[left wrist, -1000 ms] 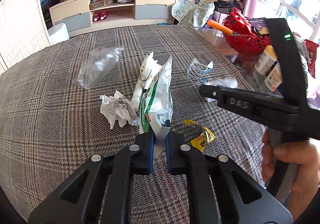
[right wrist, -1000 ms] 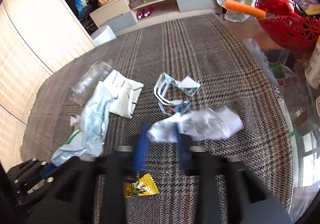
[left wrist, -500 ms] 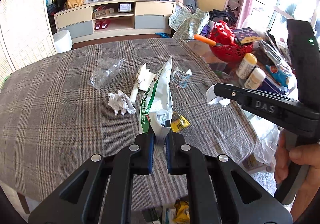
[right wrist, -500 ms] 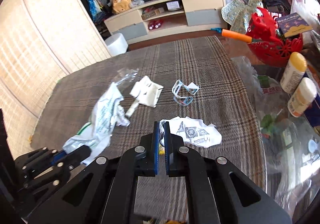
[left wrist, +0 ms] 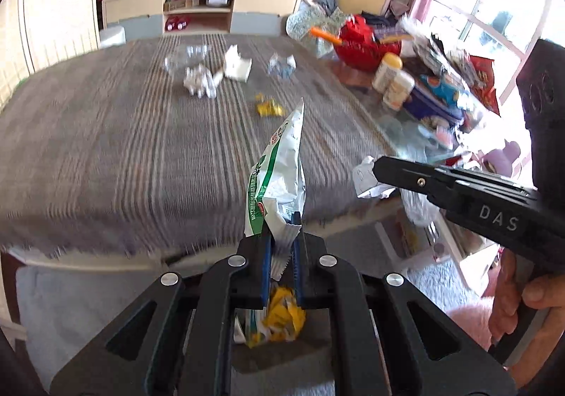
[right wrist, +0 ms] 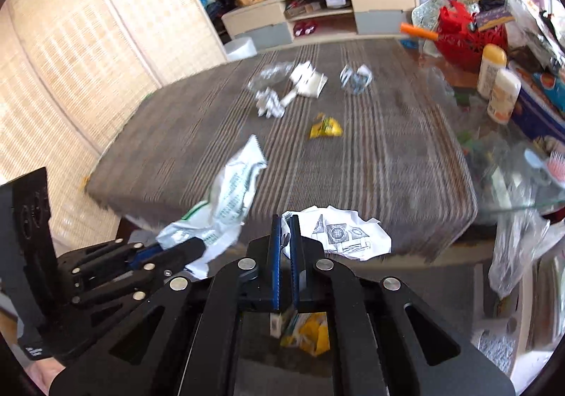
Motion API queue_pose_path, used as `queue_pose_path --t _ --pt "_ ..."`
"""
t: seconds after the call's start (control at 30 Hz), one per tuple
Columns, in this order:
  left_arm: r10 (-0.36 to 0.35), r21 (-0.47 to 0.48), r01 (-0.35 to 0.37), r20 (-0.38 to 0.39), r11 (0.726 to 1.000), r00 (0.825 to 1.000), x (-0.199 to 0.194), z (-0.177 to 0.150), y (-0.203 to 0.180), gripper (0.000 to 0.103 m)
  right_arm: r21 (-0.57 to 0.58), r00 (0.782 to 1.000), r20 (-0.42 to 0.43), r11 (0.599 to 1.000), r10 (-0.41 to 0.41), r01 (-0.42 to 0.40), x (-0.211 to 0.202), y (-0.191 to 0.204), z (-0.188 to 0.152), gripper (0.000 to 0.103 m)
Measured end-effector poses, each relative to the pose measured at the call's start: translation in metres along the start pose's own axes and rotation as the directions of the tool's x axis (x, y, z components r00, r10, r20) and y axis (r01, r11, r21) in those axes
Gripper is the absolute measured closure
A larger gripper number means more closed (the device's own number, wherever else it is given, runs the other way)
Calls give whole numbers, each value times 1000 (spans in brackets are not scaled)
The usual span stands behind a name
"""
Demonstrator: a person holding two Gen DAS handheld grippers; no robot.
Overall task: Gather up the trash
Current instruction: 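Lower the snack bag and white wrapper into the grey bin and open both grippers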
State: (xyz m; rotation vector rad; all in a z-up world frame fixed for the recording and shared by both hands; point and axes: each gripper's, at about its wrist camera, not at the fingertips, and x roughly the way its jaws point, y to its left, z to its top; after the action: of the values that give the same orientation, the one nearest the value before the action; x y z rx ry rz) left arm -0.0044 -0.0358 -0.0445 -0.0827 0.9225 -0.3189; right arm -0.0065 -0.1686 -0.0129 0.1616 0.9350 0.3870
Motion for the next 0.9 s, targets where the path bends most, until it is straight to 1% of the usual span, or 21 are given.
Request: queue_pose_path --t 0.07,0.2,0.37,0.5,0.57,0.63,0.77,0.9 --pt "-4 -13 4 -37 1000 999 9 -23 1 94 3 1000 -27 1000 10 -10 6 1 -18 97" --pt "-15 -45 10 -99 999 995 28 -58 6 94 34 995 -88 998 55 -52 31 -5 -55 97" --pt "-17 -79 3 -185 997 983 66 -104 15 94 86 983 -158 993 95 -82 73 -18 -95 97" --pt "-25 -110 -2 -241 994 970 93 -130 28 94 78 976 -205 995 78 -63 102 -24 -114 97" --pt "-22 -111 -8 -268 994 963 106 -137 32 94 61 976 -213 997 51 -39 110 -26 -117 97" --pt "-38 -118 3 -294 993 955 117 -142 34 94 62 974 -221 998 43 -30 120 -28 -120 97" --pt "-26 -98 -6 -315 995 949 131 -145 35 94 41 966 -260 999 1 10 137 -29 -123 97" --pt "-21 -104 -14 -324 994 946 138 -144 37 94 81 957 -290 997 33 -10 148 -32 -124 96"
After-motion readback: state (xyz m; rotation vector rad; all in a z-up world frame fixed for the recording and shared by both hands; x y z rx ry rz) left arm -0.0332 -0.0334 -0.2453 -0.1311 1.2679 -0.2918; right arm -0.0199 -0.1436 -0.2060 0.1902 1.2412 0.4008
